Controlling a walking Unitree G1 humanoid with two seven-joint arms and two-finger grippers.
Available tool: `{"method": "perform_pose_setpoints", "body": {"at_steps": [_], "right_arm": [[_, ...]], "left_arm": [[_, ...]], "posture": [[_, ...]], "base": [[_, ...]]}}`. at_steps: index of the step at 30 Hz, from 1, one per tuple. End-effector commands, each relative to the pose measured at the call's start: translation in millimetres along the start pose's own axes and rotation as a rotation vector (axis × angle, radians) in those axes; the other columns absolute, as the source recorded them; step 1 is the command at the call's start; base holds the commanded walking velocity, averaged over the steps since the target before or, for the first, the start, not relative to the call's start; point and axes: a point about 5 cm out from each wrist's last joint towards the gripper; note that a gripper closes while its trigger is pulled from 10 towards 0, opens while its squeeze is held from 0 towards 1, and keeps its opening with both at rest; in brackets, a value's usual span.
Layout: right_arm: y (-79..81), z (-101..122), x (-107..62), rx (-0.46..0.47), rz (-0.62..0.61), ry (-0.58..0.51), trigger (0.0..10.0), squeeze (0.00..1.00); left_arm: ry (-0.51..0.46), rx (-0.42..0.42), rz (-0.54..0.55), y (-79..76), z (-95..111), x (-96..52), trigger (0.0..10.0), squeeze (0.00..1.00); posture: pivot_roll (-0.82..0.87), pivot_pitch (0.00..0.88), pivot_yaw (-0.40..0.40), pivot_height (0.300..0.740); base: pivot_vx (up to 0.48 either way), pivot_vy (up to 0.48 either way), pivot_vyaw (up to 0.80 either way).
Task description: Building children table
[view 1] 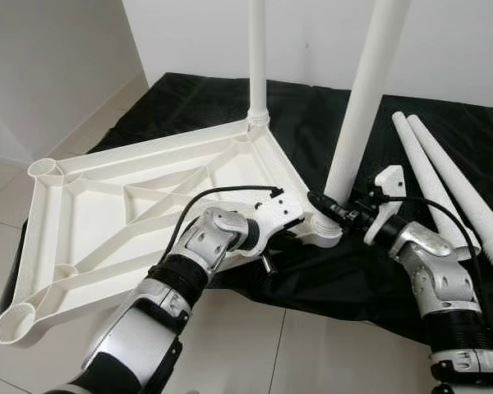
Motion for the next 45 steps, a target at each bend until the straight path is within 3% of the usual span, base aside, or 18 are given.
{"method": "perform_pose_setpoints", "body": {"at_steps": [1, 8, 10, 14, 19, 27, 33, 34, 45], "right_arm": [[8.0, 13, 6.2, 0.011, -0.033, -0.078, 10.0, 0.0], [23.8, 11, 8.9, 0.01, -0.092, -0.095, 10.0, 0.0], [44.2, 4, 10.9, 0.046, -0.156, -0.117, 10.0, 0.0], [54.6, 1, 10.9, 0.072, -0.214, -0.128, 10.0, 0.0], [71.1, 0, 15.8, 0.139, -0.405, -0.144, 10.0, 0.0], [78.6, 8, 17.8, 0.046, -0.6, -0.158, 10.0, 0.0], [82.1, 7, 19.3, 0.049, -0.687, -0.146, 10.0, 0.0], [84.2, 5, 20.5, 0.07, -0.715, -0.137, 10.0, 1.0], [73.8, 8, 12.0, 0.054, -0.784, -0.16, 10.0, 1.0]], "left_arm": [[0.042, -0.017, -0.024, -6.0, -10, 3.7, 10.0, 0.0], [0.041, -0.017, -0.025, -6.0, -9, 3.7, 10.0, 0.0], [0.042, -0.016, -0.029, -6.5, -10, 3.5, 10.0, 0.0], [0.042, -0.016, -0.031, -6.5, -10, 3.5, 10.0, 0.0], [0.038, -0.014, -0.036, -7.6, -8, 5.1, 10.0, 0.0], [0.041, -0.016, -0.035, -7.5, -9, 4.2, 10.0, 0.0], [0.043, -0.016, -0.034, -7.2, -10, 3.5, 10.0, 0.0], [0.044, -0.016, -0.033, -7.0, -10, 3.0, 10.0, 0.0], [0.037, 0.003, -0.038, -6.0, -8, 2.3, 10.0, 0.0]], "posture": [[-0.16, 0.119, 0.112, 0.74], [-0.16, 0.121, 0.114, 0.74], [-0.16, 0.122, 0.116, 0.74], [-0.16, 0.123, 0.117, 0.74], [-0.16, 0.128, 0.118, 0.74], [-0.15, 0.126, 0.115, 0.74], [-0.15, 0.124, 0.114, 0.74], [-0.15, 0.124, 0.115, 0.74], [-0.15, 0.127, 0.121, 0.74]], "base": [[0.0, 0.0, 0.0], [0.0, 0.0, 0.0], [0.0, 0.0, 0.0], [0.0, 0.0, 0.0], [0.0, 0.0, 0.0], [0.0, 0.0, 0.0], [0.0, 0.0, 0.0], [0.0, 0.0, 0.0], [0.0, 0.0, 0.0]]}}
Point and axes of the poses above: a point about 5 cm out from each wrist's last joint towards the gripper, its own x axis pointing out of the wrist towards the gripper, its own z axis along the axis of the wrist's last joint, y = z × x, and after that the axes turned 3 degrees about x, right-handed
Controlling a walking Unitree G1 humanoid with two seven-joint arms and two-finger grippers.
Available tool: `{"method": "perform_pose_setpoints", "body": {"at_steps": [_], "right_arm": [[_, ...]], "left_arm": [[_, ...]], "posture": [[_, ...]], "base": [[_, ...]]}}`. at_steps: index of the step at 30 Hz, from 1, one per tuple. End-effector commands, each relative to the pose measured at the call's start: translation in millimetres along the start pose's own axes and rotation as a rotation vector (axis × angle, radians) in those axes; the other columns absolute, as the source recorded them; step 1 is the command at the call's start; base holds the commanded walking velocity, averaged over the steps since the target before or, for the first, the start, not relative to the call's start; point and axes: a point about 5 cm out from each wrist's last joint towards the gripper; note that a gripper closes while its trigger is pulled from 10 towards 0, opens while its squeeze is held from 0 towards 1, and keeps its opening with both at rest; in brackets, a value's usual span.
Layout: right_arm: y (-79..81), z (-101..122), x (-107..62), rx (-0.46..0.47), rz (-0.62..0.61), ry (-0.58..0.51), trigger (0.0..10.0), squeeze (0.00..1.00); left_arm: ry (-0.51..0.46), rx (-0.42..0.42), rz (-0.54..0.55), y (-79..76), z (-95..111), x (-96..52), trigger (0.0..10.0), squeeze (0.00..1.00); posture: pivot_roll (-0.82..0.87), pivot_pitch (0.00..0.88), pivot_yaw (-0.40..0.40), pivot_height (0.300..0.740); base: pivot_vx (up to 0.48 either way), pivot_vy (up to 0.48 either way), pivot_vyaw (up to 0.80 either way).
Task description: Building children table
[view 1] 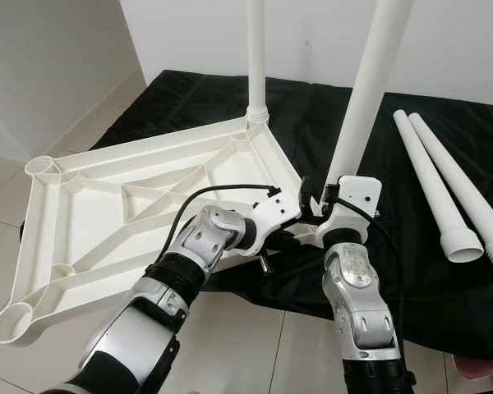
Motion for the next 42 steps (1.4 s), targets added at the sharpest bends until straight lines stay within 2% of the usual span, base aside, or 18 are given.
{"method": "perform_pose_setpoints", "body": {"at_steps": [1, 3, 4, 6, 7, 17, 21, 22, 30, 32, 36, 37, 42], "right_arm": [[-0.7, 1, -3.1, 0.006, -0.033, -0.008, 10.0, 1.0], [-1.2, 1, -3.0, -0.003, -0.042, -0.008, 10.0, 1.0], [-2.0, 0, -2.9, -0.013, -0.046, -0.005, 10.0, 0.13], [-3.0, -1, -2.9, -0.025, -0.049, -0.002, 10.0, 0.13], [-3.6, -1, -2.9, -0.018, -0.052, -0.001, 10.0, 0.0], [-18.3, 0, -2.9, -0.031, -0.093, -0.011, 10.0, 0.0], [-23.4, -1, -6.1, -0.028, -0.086, -0.01, 10.0, 0.0], [-25.5, -1, -7.4, -0.025, -0.078, -0.011, 10.0, 0.0], [-32.3, 0, -11.5, -0.019, -0.062, -0.02, 10.0, 0.0], [-36.0, 2, -15.4, -0.017, -0.044, -0.035, 10.0, 0.0], [-38.2, 3, -19.8, -0.021, -0.023, -0.049, 10.0, 0.0], [-38.1, 3, -22.5, -0.016, 0.012, -0.061, 10.0, 0.0], [-38.0, 3, -21.6, 0.021, 0.048, -0.063, 10.0, 0.0]], "left_arm": [[0.028, -0.006, -0.028, -6.8, -8, 4.1, 10.0, 0.0], [0.023, -0.009, -0.035, -7.2, -8, 3.9, 10.0, 0.0], [0.017, -0.016, -0.047, -8.0, -7, 3.5, 10.0, 1.0], [0.01, -0.022, -0.061, -9.1, -7, 2.9, 10.0, 1.0], [0.011, -0.023, -0.06, -9.1, -7, 2.8, 10.0, 1.0], [-0.014, -0.002, -0.076, -6.7, 0, -2.7, 10.0, 1.0], [-0.008, 0.047, -0.073, -2.9, 5, -8.6, 10.0, 1.0], [-0.013, 0.061, -0.086, -2.2, 7, -12.1, 10.0, 0.0], [-0.032, 0.107, -0.12, -0.3, 13, -23.9, 10.0, 0.0], [-0.059, 0.134, -0.103, 4.5, 18, -34.5, 10.0, 0.0], [-0.086, 0.132, -0.07, 9.7, 22, -45.0, 10.0, 0.0], [-0.108, 0.12, -0.049, 12.2, 24, -52.7, 10.0, 0.0], [-0.143, 0.103, -0.028, 13.3, 26, -62.5, 10.0, 0.0]], "posture": [[-0.15, 0.126, 0.122, 0.74], [-0.15, 0.126, 0.122, 0.74], [-0.15, 0.127, 0.122, 0.74], [-0.15, 0.127, 0.123, 0.74], [-0.15, 0.129, 0.122, 0.74], [-0.15, 0.128, 0.12, 0.74], [-0.15, 0.125, 0.122, 0.74], [-0.16, 0.125, 0.122, 0.74], [-0.16, 0.123, 0.123, 0.74], [-0.16, 0.122, 0.122, 0.74], [-0.16, 0.121, 0.122, 0.74], [-0.17, 0.118, 0.126, 0.74], [-0.17, 0.117, 0.127, 0.74]], "base": [[0.0, 0.0, 0.0], [0.0, 0.0, 0.0], [0.0, 0.0, 0.0], [0.0, 0.0, 0.0], [0.0, 0.0, 0.0], [0.0, 0.0, 0.0], [0.0, 0.0, 0.0], [0.0, 0.0, 0.0], [0.0, 0.0, 0.0], [0.0, 0.0, 0.0], [0.0, 0.0, 0.0], [0.0, 0.0, 0.0], [0.0, 0.0, 0.0]]}}
Point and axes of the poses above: a point about 5 cm out from each wrist's last joint towards the gripper, its own x axis pointing out of the wrist towards the gripper, its own z axis along the axis of the wrist's last joint, y = z × x, and after that the axes turned 3 degrees about x, right-handed
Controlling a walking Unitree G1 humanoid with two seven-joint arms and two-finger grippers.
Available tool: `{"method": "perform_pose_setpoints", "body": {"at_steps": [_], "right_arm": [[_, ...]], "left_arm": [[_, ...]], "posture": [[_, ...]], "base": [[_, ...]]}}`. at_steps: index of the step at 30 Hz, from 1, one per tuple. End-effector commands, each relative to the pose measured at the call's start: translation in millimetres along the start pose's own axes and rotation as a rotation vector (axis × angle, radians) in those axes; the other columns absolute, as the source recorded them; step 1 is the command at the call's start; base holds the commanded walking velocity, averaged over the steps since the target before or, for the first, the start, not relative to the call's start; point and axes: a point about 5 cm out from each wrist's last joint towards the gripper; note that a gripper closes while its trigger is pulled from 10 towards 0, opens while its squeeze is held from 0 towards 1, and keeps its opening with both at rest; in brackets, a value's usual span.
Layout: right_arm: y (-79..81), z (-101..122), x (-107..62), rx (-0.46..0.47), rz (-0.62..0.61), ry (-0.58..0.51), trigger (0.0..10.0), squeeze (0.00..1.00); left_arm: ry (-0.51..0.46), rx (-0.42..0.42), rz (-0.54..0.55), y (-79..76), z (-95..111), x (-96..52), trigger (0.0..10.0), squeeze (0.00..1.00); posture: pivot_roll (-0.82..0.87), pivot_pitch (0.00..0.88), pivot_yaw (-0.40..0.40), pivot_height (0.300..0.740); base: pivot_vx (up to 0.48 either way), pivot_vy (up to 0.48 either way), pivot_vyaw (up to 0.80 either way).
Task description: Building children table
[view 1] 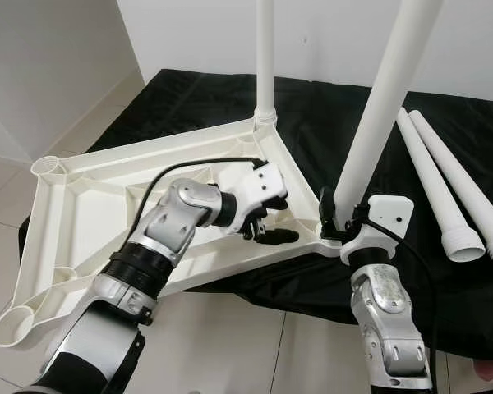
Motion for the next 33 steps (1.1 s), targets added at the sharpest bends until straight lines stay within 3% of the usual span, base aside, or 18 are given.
{"method": "perform_pose_setpoints", "body": {"at_steps": [1, 5, 8, 13, 17, 23, 28, 33], "right_arm": [[-2.3, 2, 1.1, 0.041, 0.004, -0.017, 10.0, 0.0], [-2.5, 2, 8.0, 0.048, 0.024, -0.021, 10.0, 0.0], [-5.7, 0, 20.3, 0.057, 0.038, -0.023, 10.0, 0.0], [-11.4, -1, 32.5, 0.059, 0.056, -0.026, 10.0, 0.0], [-17.2, -1, 47.9, 0.07, 0.13, -0.022, 10.0, 0.0], [-25.1, 2, 62.6, 0.068, 0.185, -0.023, 10.0, 0.0], [-31.7, 4, 80.1, 0.046, 0.229, -0.016, 10.0, 0.0], [-31.8, 3, 86.2, 0.035, 0.248, -0.011, 10.0, 0.0]], "left_arm": [[-0.026, -0.033, 0.01, -0.7, 0, -8.2, 10.0, 0.0], [-0.071, -0.057, 0.049, 3.4, 7, -20.3, 10.0, 0.0], [-0.135, -0.077, 0.137, 10.9, 18, -36.3, 10.0, 0.0], [-0.199, -0.122, 0.276, 15.5, 25, -45.8, 10.0, 0.0], [-0.271, -0.214, 0.407, 8.6, 28, -49.7, 10.0, 0.0], [-0.307, -0.285, 0.47, -6.0, 28, -44.1, 10.0, 0.0], [-0.336, -0.402, 0.49, -36.9, 27, -27.0, 10.0, 0.0], [-0.323, -0.423, 0.484, -48.3, 26, -20.4, 10.0, 0.0]], "posture": [[-0.17, 0.118, 0.128, 0.74], [-0.17, 0.12, 0.13, 0.74], [-0.16, 0.127, 0.132, 0.74], [-0.14, 0.141, 0.127, 0.74], [-0.12, 0.176, 0.12, 0.74], [-0.11, 0.22, 0.112, 0.74], [-0.09, 0.28, 0.09, 0.74], [-0.09, 0.289, 0.082, 0.74]], "base": [[0.0, 0.0, 0.0], [0.0, 0.0, 0.0], [0.0, 0.0, 0.0], [0.0, 0.0, 0.0], [0.0, 0.0, 0.0], [0.0, 0.0, 0.0], [0.0, 0.0, 0.0], [0.0, 0.0, 0.0]]}}
Point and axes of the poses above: a point about 5 cm out from each wrist's last joint towards the gripper, its own x axis pointing out of the wrist towards the gripper, its own z axis along the axis of the wrist's last joint, y = z × x, and after that the axes turned 3 degrees about x, right-handed
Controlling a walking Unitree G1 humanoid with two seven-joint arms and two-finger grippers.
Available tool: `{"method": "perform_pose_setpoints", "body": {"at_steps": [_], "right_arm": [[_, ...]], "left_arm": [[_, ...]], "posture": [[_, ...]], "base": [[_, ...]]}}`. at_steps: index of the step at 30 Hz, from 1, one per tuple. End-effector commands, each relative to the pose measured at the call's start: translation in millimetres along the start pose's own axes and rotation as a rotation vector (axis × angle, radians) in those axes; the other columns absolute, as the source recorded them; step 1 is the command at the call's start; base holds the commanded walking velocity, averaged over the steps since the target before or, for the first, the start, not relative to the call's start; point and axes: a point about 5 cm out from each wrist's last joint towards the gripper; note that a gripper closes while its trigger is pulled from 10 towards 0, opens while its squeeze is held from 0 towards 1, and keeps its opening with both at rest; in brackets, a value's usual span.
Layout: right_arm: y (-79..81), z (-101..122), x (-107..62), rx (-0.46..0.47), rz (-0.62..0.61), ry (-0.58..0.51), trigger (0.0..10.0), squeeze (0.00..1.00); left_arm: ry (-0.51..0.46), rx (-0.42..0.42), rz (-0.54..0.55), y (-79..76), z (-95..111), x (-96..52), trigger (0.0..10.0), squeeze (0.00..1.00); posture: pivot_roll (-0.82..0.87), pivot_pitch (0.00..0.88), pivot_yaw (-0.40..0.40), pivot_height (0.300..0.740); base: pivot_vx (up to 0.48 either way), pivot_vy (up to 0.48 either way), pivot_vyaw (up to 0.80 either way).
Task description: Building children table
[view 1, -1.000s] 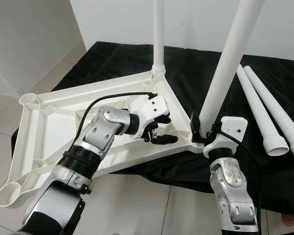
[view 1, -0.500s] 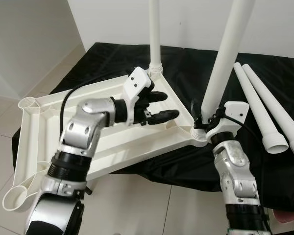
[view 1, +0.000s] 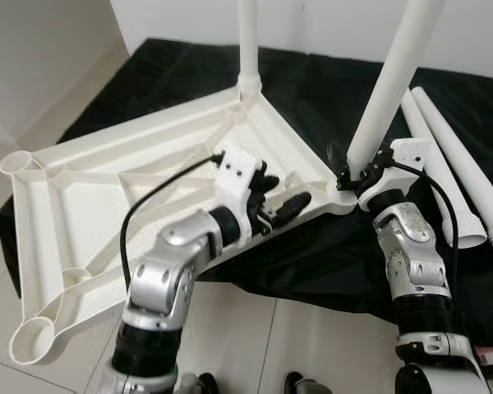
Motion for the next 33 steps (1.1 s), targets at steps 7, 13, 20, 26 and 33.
{"method": "perform_pose_setpoints", "body": {"at_steps": [7, 13, 20, 26, 33], "right_arm": [[13.5, 10, -7.1, 0.074, 0.081, -0.058, 10.0, 0.0], [25.4, 21, -13.8, 0.156, 0.127, -0.132, 10.0, 0.0], [26.7, 29, -30.2, 0.161, 0.103, -0.153, 10.0, 0.0], [24.8, 31, -41.6, 0.151, 0.076, -0.149, 10.0, 0.0], [21.6, 36, -57.6, 0.17, 0.001, -0.183, 10.0, 0.0]], "left_arm": [[-0.03, -0.011, 0.118, 3.1, 8, -2.6, 10.0, 0.0], [-0.029, -0.005, 0.175, 11.5, 16, -4.6, 10.0, 0.0], [-0.028, 0.015, 0.179, 16.0, 18, -4.2, 10.0, 0.0], [-0.014, 0.033, 0.16, 16.3, 18, -3.6, 10.0, 0.0], [0.017, 0.041, 0.097, 11.9, 13, -2.4, 10.0, 0.0]], "posture": [[-0.09, 0.287, 0.07, 0.74], [-0.09, 0.283, 0.089, 0.74], [-0.09, 0.264, 0.096, 0.74], [-0.11, 0.25, 0.098, 0.74], [-0.12, 0.23, 0.107, 0.74]], "base": [[0.0, 0.0, 0.0], [0.0, 0.0, 0.0], [0.0, 0.0, 0.0], [0.0, 0.0, 0.0], [0.0, 0.0, 0.0]]}}
Point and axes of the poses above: a point about 5 cm out from each wrist's last joint towards the gripper, its own x axis pointing out of the wrist towards the gripper, its own z axis along the axis of the wrist's last joint, y = z × x, and after that the axes turned 3 degrees about x, right-handed
